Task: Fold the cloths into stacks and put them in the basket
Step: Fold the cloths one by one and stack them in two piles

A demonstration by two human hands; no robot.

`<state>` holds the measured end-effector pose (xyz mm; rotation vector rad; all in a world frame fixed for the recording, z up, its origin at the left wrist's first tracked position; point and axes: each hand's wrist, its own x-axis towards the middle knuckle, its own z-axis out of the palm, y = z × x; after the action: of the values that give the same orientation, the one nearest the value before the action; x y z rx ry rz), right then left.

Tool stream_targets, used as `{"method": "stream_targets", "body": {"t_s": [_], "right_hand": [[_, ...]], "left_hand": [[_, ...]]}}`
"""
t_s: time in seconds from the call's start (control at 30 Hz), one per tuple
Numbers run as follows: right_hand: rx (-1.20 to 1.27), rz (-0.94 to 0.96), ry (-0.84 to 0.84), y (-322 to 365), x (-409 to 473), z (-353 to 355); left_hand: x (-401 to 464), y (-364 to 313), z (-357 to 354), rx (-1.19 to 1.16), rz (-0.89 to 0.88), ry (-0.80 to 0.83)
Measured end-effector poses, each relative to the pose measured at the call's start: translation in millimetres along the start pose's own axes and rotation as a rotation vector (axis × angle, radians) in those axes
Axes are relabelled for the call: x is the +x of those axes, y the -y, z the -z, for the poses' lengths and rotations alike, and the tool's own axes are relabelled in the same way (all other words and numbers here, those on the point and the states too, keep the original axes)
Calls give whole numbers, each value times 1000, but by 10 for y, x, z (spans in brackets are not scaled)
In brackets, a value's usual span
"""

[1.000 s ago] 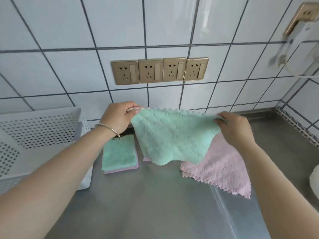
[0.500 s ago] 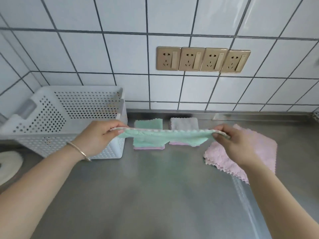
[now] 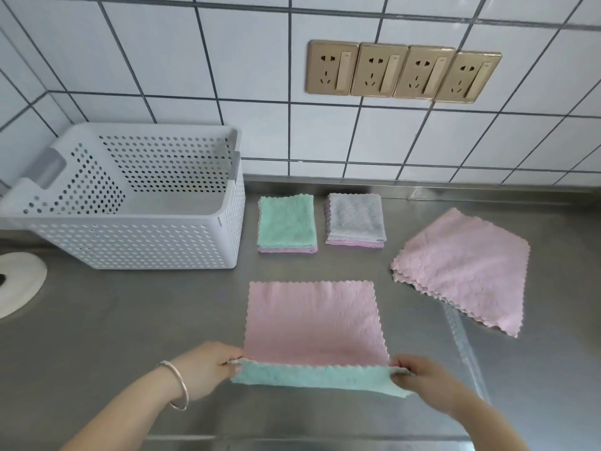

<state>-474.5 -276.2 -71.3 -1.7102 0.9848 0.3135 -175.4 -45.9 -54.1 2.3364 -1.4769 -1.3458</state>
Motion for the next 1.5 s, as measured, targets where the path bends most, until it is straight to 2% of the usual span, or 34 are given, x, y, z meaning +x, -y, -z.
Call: {"method": "stream_targets", "body": {"t_s": [0.07, 0.17, 0.37, 0.47, 0.57, 0.7, 1.03, 1.27, 1.33, 1.43, 1.5], "right_hand": [[-30, -59, 31, -46, 52, -1], [-30, -108, -16, 34, 143, 14], [77, -132, -223, 199, 445, 76], [159, -143, -272, 244, 592, 58], [139, -143, -309, 278, 717, 43], [88, -174, -349, 296, 897, 74], [-84, -204, -402, 317, 1160, 122], [-196, -290, -444, 334, 1223, 59], [-165, -300, -488, 348, 1191, 33], [-74, -279, -571, 324, 1081, -4], [-49, -272, -597, 279, 984, -30]], "left_hand": [[54, 17, -18, 7, 18, 38], [142, 36, 11, -70, 48, -1], [435, 4, 5, -588, 183, -272], [615, -68, -26, -684, 267, -402], [822, -58, -63, -723, 346, -472], [1037, 9, -56, -660, 429, -499], [1344, 68, 83, -391, 506, -466], [1389, 74, 81, -334, 523, -466], [1355, 38, 66, -336, 530, -566], [1268, -19, 20, -360, 484, -849], [1244, -91, -51, -141, 314, -907]]}}
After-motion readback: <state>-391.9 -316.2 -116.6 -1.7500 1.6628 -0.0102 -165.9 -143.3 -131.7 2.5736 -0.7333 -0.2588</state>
